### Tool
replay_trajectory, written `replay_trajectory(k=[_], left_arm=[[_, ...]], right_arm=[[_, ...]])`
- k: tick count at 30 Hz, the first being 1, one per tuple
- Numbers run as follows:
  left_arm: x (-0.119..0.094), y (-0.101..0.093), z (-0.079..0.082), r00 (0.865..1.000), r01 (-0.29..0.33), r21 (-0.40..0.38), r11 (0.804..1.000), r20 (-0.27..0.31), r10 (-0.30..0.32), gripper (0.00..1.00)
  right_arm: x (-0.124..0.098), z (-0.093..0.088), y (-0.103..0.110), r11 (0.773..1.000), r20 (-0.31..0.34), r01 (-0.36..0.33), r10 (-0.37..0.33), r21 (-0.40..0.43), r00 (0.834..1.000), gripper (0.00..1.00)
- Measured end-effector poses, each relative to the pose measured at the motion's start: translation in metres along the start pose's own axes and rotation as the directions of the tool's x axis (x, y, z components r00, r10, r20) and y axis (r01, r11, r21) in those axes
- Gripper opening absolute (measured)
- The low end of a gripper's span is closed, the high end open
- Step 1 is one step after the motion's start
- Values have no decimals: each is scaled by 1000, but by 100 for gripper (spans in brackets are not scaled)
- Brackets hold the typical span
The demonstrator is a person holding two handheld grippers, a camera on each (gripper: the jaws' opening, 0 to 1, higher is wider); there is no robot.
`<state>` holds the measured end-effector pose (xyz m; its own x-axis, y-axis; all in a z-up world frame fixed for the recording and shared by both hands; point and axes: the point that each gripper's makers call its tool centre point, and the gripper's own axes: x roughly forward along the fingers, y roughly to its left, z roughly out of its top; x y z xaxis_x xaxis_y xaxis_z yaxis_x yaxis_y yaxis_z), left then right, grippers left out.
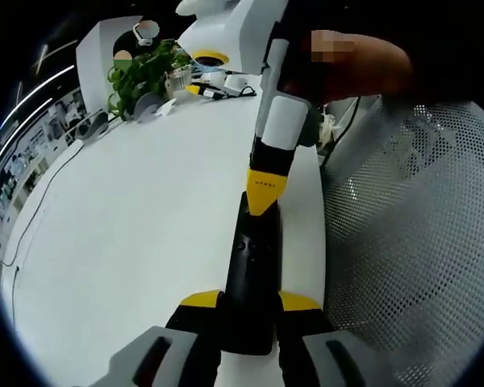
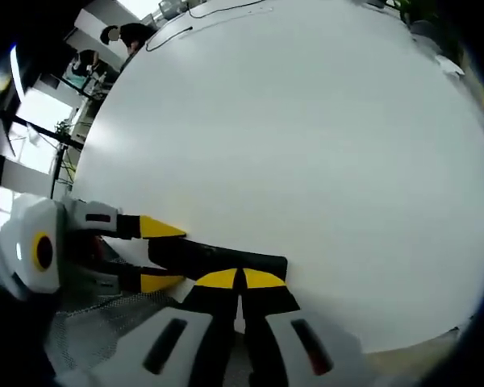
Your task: Press the specified remote control buttons in sequence, fully releasing each button before pressing the next.
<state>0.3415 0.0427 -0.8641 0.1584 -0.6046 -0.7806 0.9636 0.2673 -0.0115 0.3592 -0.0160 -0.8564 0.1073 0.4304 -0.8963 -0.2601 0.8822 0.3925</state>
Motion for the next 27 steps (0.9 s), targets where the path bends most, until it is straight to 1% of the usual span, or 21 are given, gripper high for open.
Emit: replay_trajectory(k=[3, 6, 9, 13, 15, 17, 18, 27], left_arm=[[0, 0, 0, 1000, 0, 0, 1000, 2, 0, 25], [0, 0, 0, 1000, 0, 2, 1000, -1, 0, 25], [1, 0, 0, 1000, 1, 2, 1000, 0, -1, 25], [1, -1, 1, 1000, 1, 4, 1000, 1, -1, 25], [1, -1, 1, 1000, 1, 3, 1000, 1, -1, 25], [1, -1, 1, 1000, 1, 4, 1000, 0, -1, 25], [1, -1, 1, 1000, 1, 3, 1000, -1, -1, 25], [1, 0, 1, 1000, 1, 4, 1000, -7, -1, 25]], right_arm=[[-3, 8, 3, 1000, 42, -3, 4, -18, 999, 0], [0, 7, 3, 1000, 41, -13, 14, -22, 999, 0], [3, 8, 4, 998, 41, -4, 6, -55, 999, 0], [5, 8, 8, 997, 41, -17, 20, -75, 999, 0], [6, 11, 8, 994, 58, -2, 8, -108, 998, 0], [9, 8, 6, 992, 48, 13, -7, -125, 999, 0], [9, 11, 6, 991, 67, 14, -5, -132, 998, 0], [9, 11, 6, 983, 91, 48, -32, -179, 995, 0]])
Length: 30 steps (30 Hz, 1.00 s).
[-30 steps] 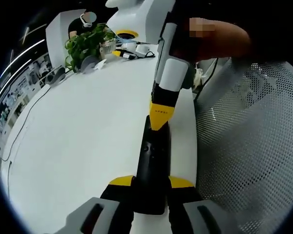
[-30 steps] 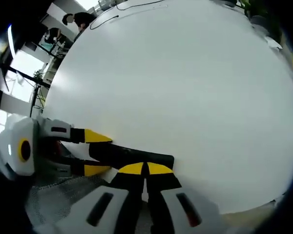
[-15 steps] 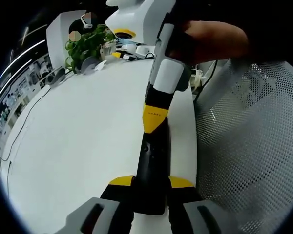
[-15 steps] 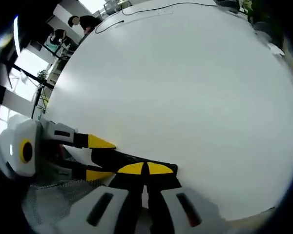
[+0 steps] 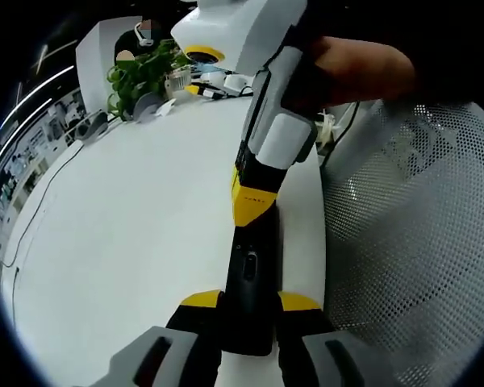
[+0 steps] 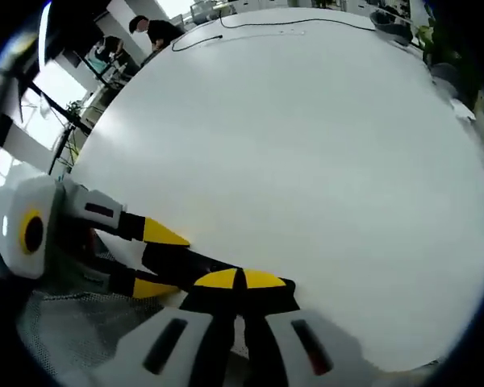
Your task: Press the specified remote control buttons in sequence, fully releasing each button before pressing the next.
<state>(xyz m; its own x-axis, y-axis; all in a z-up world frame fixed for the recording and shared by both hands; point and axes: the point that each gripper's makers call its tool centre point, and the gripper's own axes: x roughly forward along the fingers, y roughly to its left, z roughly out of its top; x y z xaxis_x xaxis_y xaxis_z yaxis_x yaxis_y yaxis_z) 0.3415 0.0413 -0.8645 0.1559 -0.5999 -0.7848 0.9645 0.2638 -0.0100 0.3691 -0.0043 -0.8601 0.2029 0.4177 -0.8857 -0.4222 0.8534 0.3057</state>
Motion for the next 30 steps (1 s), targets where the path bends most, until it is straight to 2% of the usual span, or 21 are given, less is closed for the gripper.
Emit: replay_trajectory(k=[6, 9, 14, 19, 23, 24, 30], left_arm=[[0, 0, 0, 1000, -1, -1, 1000, 0, 1, 25], [0, 0, 0, 1000, -2, -2, 1000, 0, 2, 25], [0, 0, 0, 1000, 0, -2, 1000, 4, 0, 25], [0, 0, 0, 1000, -1, -2, 1000, 6, 1, 25], [0, -1, 0, 1000, -2, -1, 1000, 2, 2, 25], [0, -1, 0, 1000, -3, 0, 1000, 1, 3, 25], [0, -1, 0, 1000, -4, 0, 1000, -3, 4, 25]], right_arm=[[1, 1, -2, 1000, 13, 15, -16, 14, 1000, 0], [0, 2, -2, 1000, 22, 5, -4, -22, 1000, 0], [0, 2, -2, 999, 17, -1, 1, 36, 1000, 0], [-3, -4, 0, 995, -26, -26, 28, 92, 999, 0], [-6, -10, 9, 986, -62, -77, 87, 149, 994, 0], [-6, -12, 16, 978, -81, -108, 125, 180, 989, 0], [-5, -14, 18, 984, -96, -100, 115, 145, 989, 0]])
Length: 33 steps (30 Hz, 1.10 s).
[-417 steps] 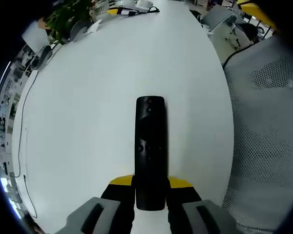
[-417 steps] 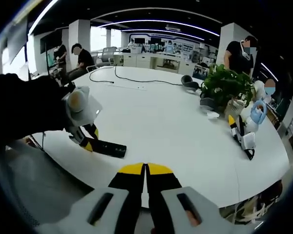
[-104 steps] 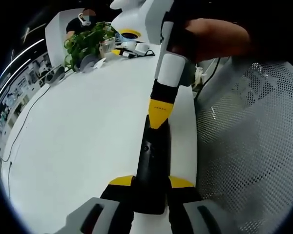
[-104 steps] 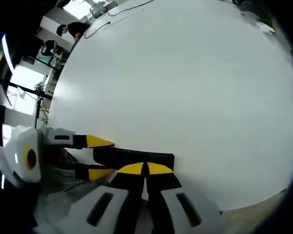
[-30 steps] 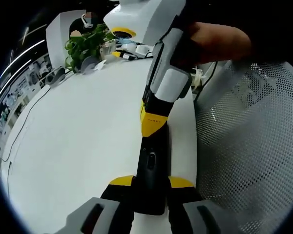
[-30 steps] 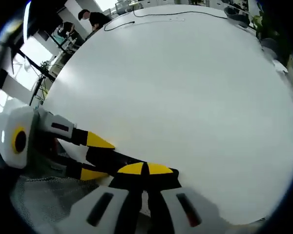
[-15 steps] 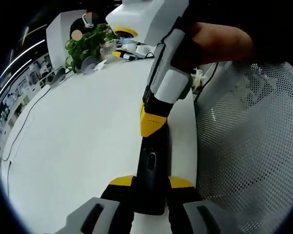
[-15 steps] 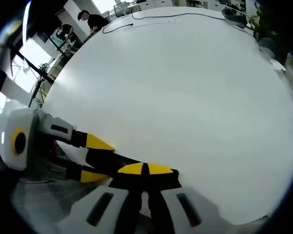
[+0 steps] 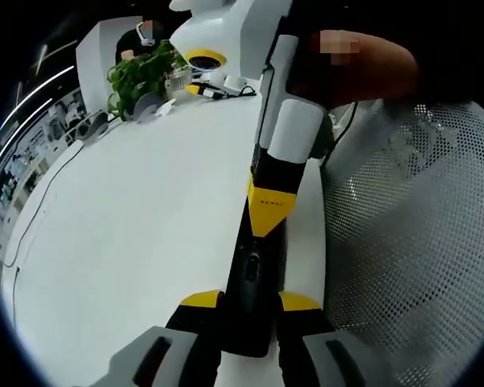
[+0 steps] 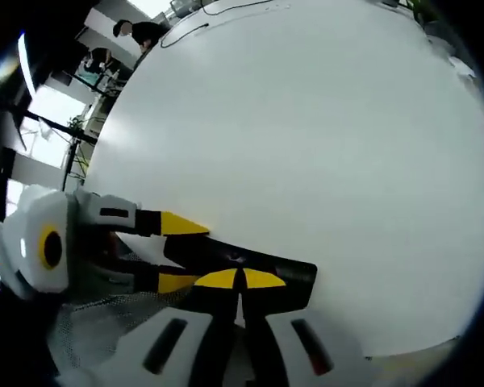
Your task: Press the specified remote control buttons in sequence, fully releasing each button before pressing the next.
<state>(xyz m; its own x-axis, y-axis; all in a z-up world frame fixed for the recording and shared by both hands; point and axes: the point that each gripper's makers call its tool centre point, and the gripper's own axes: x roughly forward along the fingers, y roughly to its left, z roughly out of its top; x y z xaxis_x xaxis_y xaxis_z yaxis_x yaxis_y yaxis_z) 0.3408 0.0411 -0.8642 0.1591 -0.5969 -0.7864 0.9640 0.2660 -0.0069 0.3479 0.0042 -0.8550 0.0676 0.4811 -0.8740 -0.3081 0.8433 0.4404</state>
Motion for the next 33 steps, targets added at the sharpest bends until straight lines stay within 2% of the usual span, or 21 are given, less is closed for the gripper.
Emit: replay_trajectory(k=[5, 7, 12, 24, 33], left_arm=[[0, 0, 0, 1000, 1, 2, 1000, -5, -1, 25], [0, -2, 0, 1000, 9, 6, 1000, -6, -9, 26], [0, -1, 0, 1000, 9, 9, 1000, -10, -8, 26], [0, -1, 0, 1000, 6, 8, 1000, -5, -6, 26], [1, -1, 0, 1000, 5, 1, 1000, -9, -5, 26]], right_arm=[[1, 0, -1, 1000, 0, -3, 3, 0, 1000, 0], [3, -5, -2, 1000, -28, 3, -4, -16, 1000, 0], [3, -3, -3, 1000, -17, 4, -5, -20, 1000, 0], [2, -3, -3, 999, -17, -21, 22, 37, 1000, 0], [-3, -15, -8, 999, -90, 29, -25, 39, 996, 0]])
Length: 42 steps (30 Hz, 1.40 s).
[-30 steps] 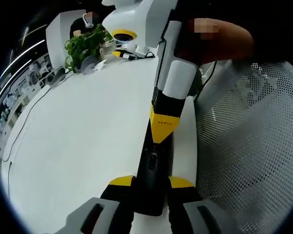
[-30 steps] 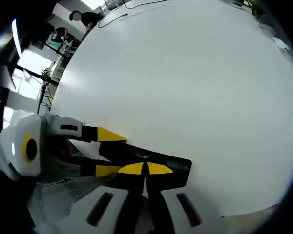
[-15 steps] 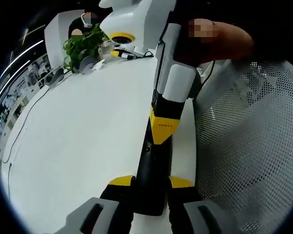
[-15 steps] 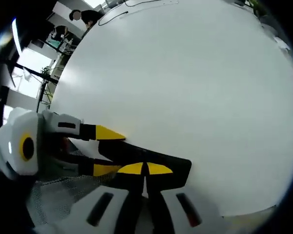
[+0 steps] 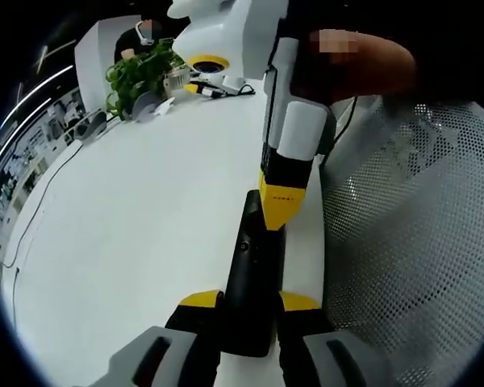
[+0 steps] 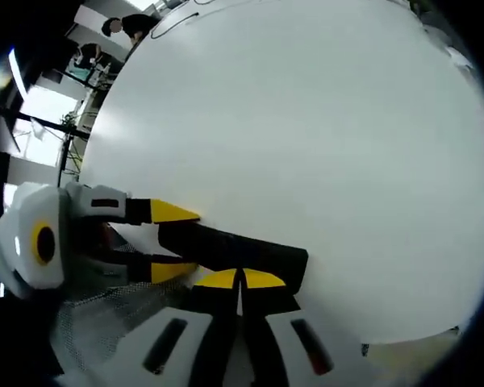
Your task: Press the specified remote control buttons in sequence, fully releasing each button before pressing the next.
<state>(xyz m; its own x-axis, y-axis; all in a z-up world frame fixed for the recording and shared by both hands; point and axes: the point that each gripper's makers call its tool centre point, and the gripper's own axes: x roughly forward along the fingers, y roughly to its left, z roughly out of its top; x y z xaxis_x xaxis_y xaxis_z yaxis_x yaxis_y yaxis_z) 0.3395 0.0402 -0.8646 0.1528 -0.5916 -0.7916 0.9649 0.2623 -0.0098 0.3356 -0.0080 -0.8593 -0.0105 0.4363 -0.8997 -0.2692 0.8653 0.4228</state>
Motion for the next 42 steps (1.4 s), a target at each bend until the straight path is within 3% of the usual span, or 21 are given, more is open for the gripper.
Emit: replay_trajectory(k=[8, 13, 18, 21, 28, 42], left_arm=[[0, 0, 0, 1000, 0, -2, 1000, 0, 0, 26], [0, 0, 0, 1000, 1, -8, 1000, 0, -1, 27], [1, 0, 0, 1000, 3, -5, 1000, 1, -3, 27], [1, 0, 0, 1000, 3, -4, 1000, 2, -3, 27], [0, 0, 0, 1000, 2, -1, 1000, 9, -2, 27], [0, 0, 0, 1000, 5, 5, 1000, 6, -5, 26]], right_arm=[[0, -1, -1, 1000, -13, 3, -3, 12, 1000, 0], [3, -5, 0, 996, -27, 48, -50, -77, 998, 0], [2, -3, -1, 994, -21, 46, -49, -96, 999, 0], [1, -3, -2, 998, -8, 18, -19, -61, 1000, 0], [0, -4, -3, 991, -20, -59, 62, 124, 998, 0], [0, -8, -5, 999, -53, 5, -3, 45, 999, 0]])
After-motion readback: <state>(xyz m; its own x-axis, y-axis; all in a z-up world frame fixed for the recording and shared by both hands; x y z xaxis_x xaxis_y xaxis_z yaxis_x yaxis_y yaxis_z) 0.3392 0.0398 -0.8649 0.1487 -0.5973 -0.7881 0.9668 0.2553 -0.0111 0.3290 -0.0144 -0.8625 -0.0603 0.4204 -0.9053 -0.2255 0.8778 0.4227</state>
